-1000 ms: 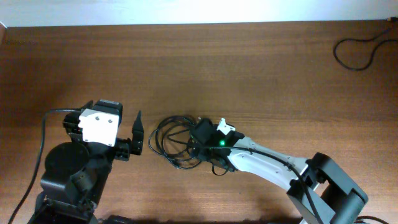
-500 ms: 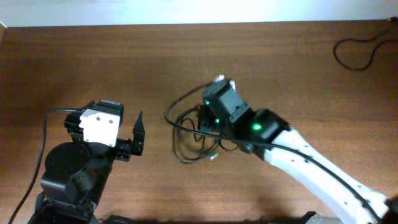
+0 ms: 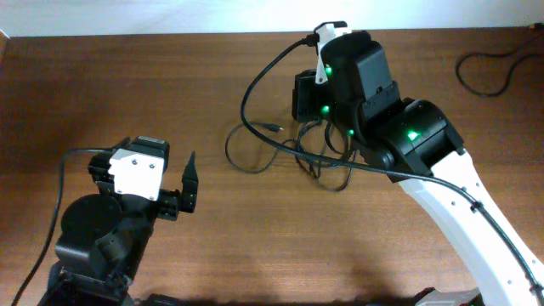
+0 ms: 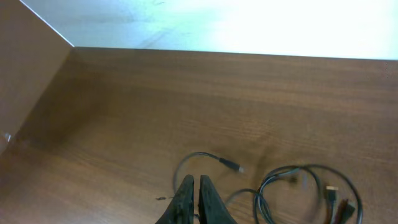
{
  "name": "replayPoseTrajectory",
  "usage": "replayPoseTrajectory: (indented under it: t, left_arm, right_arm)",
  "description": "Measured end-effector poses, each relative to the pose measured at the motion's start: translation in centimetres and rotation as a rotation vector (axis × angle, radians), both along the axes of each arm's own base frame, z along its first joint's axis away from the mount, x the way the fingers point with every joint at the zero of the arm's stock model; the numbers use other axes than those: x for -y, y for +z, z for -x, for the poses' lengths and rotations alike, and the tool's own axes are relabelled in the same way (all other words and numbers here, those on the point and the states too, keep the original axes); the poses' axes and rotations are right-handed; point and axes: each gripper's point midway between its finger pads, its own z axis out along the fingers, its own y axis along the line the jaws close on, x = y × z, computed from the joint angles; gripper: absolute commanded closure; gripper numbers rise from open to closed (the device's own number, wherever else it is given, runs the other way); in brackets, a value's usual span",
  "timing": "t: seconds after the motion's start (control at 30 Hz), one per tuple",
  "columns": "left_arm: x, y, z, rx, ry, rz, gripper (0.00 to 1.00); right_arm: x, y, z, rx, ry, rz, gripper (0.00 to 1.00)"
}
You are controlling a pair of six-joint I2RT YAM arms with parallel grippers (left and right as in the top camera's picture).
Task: Untangle cables
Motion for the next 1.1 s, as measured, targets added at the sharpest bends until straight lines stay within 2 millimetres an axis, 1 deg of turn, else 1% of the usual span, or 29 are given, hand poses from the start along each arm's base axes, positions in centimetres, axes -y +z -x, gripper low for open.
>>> replayPoseTrajectory:
  t: [0.03,0.07,0.1,0.13,0.17,0.23,0.27,0.3,0.37,0.4,0.43,0.47,0.5,0.53,0.57,0.6,0.63,0.67,0.77,0.8,0.83,0.87,0.9,0.93,0.97,1.0,1.03,1.07,1.1]
  left_arm:
    - [0.0,0.0,0.0,0.0,-0.003,0.001,0.01]
    - [0.1,0.0,0.0,0.0,-0.004,0.001,0.01]
    - [0.1,0.0,0.0,-0.001,-0.005,0.001,0.01]
    - [0.1,0.0,0.0,-0.002,-0.007,0.002,0.01]
    - [0.1,0.0,0.0,-0.001,-0.007,0.002,0.01]
    - [0.3,0.0,0.0,-0.002,-0.015,0.004,0.01]
    - [0.3,0.0,0.1,-0.002,-0.018,0.005,0.01]
    - [0.4,-0.1,0.1,-0.004,-0.021,0.006,0.01]
    - [0.4,0.0,0.1,-0.003,-0.021,0.006,0.01]
    - [0.4,0.0,0.1,-0.003,-0.021,0.006,0.01]
    - [0.4,0.0,0.1,-0.003,-0.021,0.006,0.01]
    - [0.4,-0.1,0.1,-0.004,-0.021,0.006,0.01]
    - [0.4,0.0,0.1,-0.003,-0.021,0.006,0.01]
    - [0.4,0.0,0.1,-0.003,-0.021,0.006,0.01]
    - [0.4,0.0,0.1,-0.003,-0.021,0.006,0.01]
    - [0.4,0.0,0.1,-0.003,-0.021,0.006,0.01]
    - [0.4,0.0,0.1,-0.003,-0.021,0.006,0.01]
    - [0.4,0.0,0.1,-0.003,-0.021,0.006,0.01]
    - [0.4,0.0,0.0,-0.002,-0.022,0.007,0.01]
    - [0.4,0.0,0.0,-0.003,-0.022,0.007,0.01]
    - [0.4,-0.1,0.0,-0.004,-0.023,0.007,0.01]
    - [0.4,0.0,0.0,-0.002,-0.024,0.007,0.01]
    - [0.4,-0.1,0.1,-0.005,-0.024,0.007,0.01]
    - [0.4,0.0,0.0,-0.002,-0.024,0.008,0.01]
    - [0.4,0.0,0.0,-0.002,-0.024,0.008,0.01]
    - [0.4,0.0,0.0,-0.002,-0.024,0.008,0.01]
    - [0.8,-0.1,0.0,-0.005,-0.044,0.014,0.01]
    - [1.1,-0.2,-0.1,-0.012,-0.057,0.016,0.01]
    - [1.4,-0.4,-0.3,-0.023,-0.072,0.019,0.01]
  right_arm:
    - [0.1,-0.2,0.1,-0.008,0.003,0.009,0.72]
    - [0.3,-0.8,0.5,-0.032,0.005,0.028,0.36]
    - [0.6,-1.5,1.0,-0.063,0.004,0.049,0.24]
    - [1.2,-2.8,1.7,-0.115,0.007,0.088,0.21]
    - [1.2,-3.7,1.8,-0.139,0.009,0.108,0.21]
    - [1.0,-8.6,1.2,-0.239,0.003,0.184,0.18]
    - [1.3,-13.7,0.5,-0.331,-0.021,0.279,0.16]
    - [1.9,-17.3,0.1,-0.402,-0.053,0.348,0.15]
    - [4.1,-22.1,-1.0,-0.512,-0.124,0.419,0.16]
    - [5.8,-23.3,-1.8,-0.545,-0.17,0.427,0.16]
    - [10.1,-24.2,-3.4,-0.589,-0.276,0.412,0.19]
    - [11.7,-24.3,-3.9,-0.601,-0.313,0.396,0.23]
    - [13.3,-24.3,-4.4,-0.621,-0.34,0.365,0.22]
    - [14.3,-24.4,-4.6,-0.633,-0.356,0.343,0.22]
    - [14.6,-24.4,-4.7,-0.637,-0.348,0.335,0.26]
    - [14.2,-24.5,-4.7,-0.635,-0.334,0.328,0.31]
    - [13.7,-25.1,-4.9,-0.626,-0.316,0.321,0.31]
    - [13.3,-25.9,-5.2,-0.611,-0.309,0.305,0.96]
    - [13.0,-29.4,-3.4,-0.668,-0.279,0.294,0.96]
    - [13.0,-29.6,-2.7,-0.695,-0.272,0.296,0.96]
    - [12.9,-28.6,-2.1,-0.722,-0.251,0.302,0.96]
    - [12.6,-26.4,-2.5,-0.705,-0.235,0.293,0.96]
    - [12.3,-22.5,-2.9,-0.672,-0.213,0.283,0.96]
    - [11.6,-13.3,-4.7,-0.493,-0.192,0.21,0.96]
    - [11.5,-3.3,-3.5,-0.294,-0.175,0.122,0.96]
    - [11.6,4.8,-0.2,-0.136,-0.143,0.047,0.96]
    - [11.3,9.7,2.1,-0.012,-0.103,-0.006,0.96]
    - [11.0,11.4,3.6,0.031,-0.076,-0.018,0.96]
    - [10.1,14.1,5.2,0.113,-0.022,-0.044,0.96]
